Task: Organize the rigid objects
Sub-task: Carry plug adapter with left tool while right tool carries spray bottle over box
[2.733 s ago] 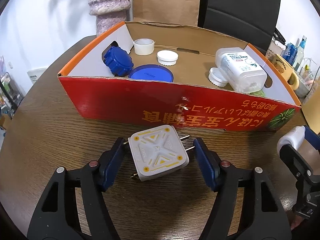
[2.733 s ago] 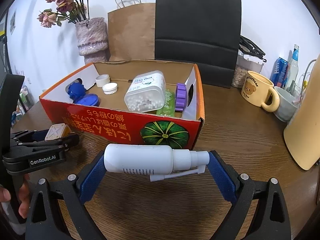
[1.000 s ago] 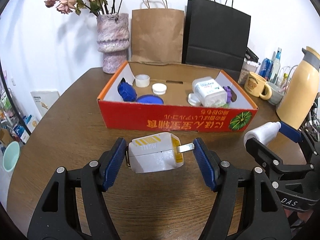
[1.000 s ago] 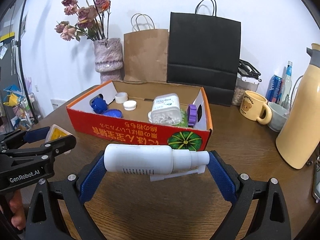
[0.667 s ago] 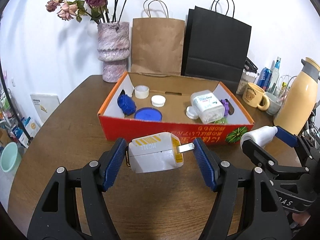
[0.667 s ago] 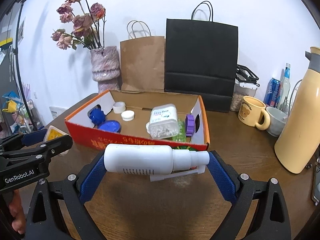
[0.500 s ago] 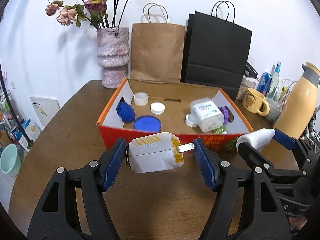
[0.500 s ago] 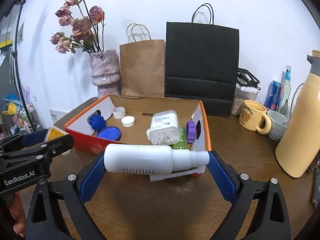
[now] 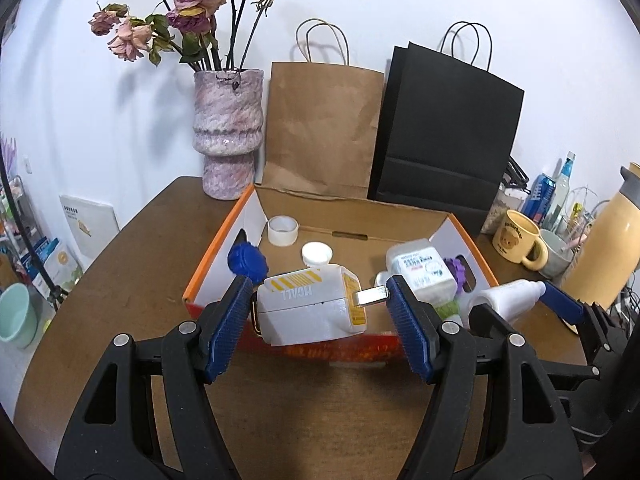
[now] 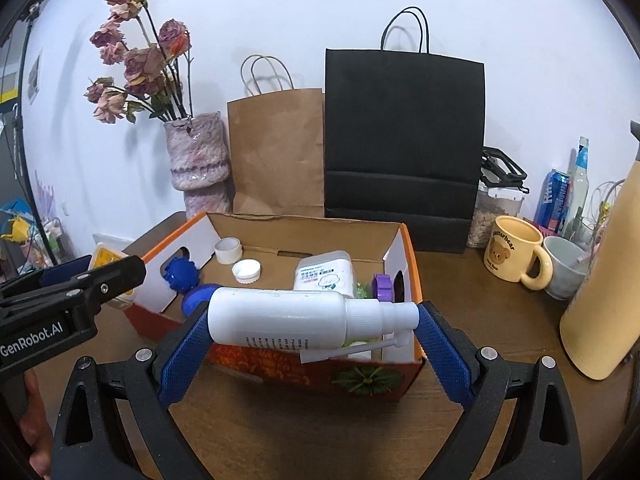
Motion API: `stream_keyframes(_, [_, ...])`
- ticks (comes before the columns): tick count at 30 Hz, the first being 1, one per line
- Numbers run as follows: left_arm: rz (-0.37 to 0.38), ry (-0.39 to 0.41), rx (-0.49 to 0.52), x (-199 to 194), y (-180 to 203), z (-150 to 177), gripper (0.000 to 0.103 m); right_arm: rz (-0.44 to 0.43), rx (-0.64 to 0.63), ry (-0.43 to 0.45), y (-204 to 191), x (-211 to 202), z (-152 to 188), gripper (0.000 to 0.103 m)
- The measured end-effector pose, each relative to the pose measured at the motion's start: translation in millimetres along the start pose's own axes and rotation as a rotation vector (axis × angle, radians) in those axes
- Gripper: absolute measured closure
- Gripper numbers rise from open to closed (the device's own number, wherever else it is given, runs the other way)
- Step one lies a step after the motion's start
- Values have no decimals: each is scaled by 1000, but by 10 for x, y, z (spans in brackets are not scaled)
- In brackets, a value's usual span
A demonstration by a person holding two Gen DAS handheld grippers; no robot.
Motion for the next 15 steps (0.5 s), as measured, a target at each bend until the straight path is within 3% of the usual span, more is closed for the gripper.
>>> stream_keyframes(15, [-21,1,-5,434,-47,-254,38,-18,-5,-22,-21,475,-185,3])
Point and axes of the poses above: each gripper's, at about its wrist camera, not at the fingertips, and x roughly the way its jaws point, y to its right, z to its underside, the point moved 10 cm from there along x, roughly the way its jaws point, and after that the axes turned 3 degrees about z, right-handed, at the moved point
